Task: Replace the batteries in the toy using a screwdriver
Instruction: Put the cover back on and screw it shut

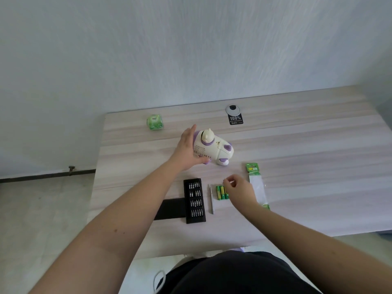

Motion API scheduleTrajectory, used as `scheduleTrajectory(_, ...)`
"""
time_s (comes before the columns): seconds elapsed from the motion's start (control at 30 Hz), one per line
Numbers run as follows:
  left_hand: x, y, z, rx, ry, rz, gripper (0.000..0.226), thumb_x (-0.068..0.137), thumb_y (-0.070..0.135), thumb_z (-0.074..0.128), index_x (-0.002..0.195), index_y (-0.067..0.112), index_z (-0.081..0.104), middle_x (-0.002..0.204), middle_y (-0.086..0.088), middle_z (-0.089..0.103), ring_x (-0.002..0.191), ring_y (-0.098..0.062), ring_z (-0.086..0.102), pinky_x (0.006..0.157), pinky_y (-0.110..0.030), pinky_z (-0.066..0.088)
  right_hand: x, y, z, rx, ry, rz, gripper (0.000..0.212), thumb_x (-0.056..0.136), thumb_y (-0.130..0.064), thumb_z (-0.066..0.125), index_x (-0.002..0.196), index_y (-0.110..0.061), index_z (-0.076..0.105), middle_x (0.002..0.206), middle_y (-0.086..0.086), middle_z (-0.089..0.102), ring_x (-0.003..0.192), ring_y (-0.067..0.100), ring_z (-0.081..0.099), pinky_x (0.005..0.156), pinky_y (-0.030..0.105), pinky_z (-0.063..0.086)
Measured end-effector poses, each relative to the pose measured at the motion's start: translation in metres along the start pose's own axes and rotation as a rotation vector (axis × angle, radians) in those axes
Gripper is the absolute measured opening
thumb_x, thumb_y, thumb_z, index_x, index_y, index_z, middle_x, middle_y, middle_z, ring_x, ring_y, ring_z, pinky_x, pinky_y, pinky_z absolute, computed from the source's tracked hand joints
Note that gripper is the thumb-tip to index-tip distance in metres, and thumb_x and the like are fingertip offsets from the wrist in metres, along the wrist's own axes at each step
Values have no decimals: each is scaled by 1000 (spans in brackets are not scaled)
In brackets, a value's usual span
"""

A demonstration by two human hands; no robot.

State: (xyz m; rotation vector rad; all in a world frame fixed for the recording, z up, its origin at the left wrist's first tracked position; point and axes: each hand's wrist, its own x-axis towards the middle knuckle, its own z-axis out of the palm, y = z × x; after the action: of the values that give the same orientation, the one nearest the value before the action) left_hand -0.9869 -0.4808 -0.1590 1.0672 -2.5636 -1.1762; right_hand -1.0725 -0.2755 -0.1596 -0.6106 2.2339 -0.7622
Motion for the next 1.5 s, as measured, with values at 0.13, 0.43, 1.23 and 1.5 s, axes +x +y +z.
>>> scheduleTrajectory(0.13,-31,-19,0,2,136,-37,76,85,30,71,145,9,31,148,-9,37,137,-20,36,109,-24,26,-13,22,30,-44,-82,24,15,92,-33,50,84,-23,59,71,2,67,68,23,67,67,39,57)
scheduleTrajectory(0.43,-100,-47,49,178,-1,89,32,90,24,61,120,15,59,117,-2,62,108,-21,57,94,-36,46,-21,41,66,-252,-143,106,29,92,-48,53,89,-20,55,84,1,68,74,19,64,58,27,45)
scheduleTrajectory(1.23,-95,-42,72,383,-134,151,17,95,31,56,104,22,66,100,3,63,97,-19,54,77,-31,38,-28,38,75,-316,-116,131,21,99,-26,41,95,-9,53,84,6,60,74,24,55,64,33,44)
scheduleTrajectory(1.5,-85,-27,79,520,-167,154,16,95,31,55,106,24,64,109,6,65,106,-22,47,84,-35,34,-38,42,66,-231,-99,92,19,101,-27,42,96,-12,54,83,2,62,74,20,58,66,35,48)
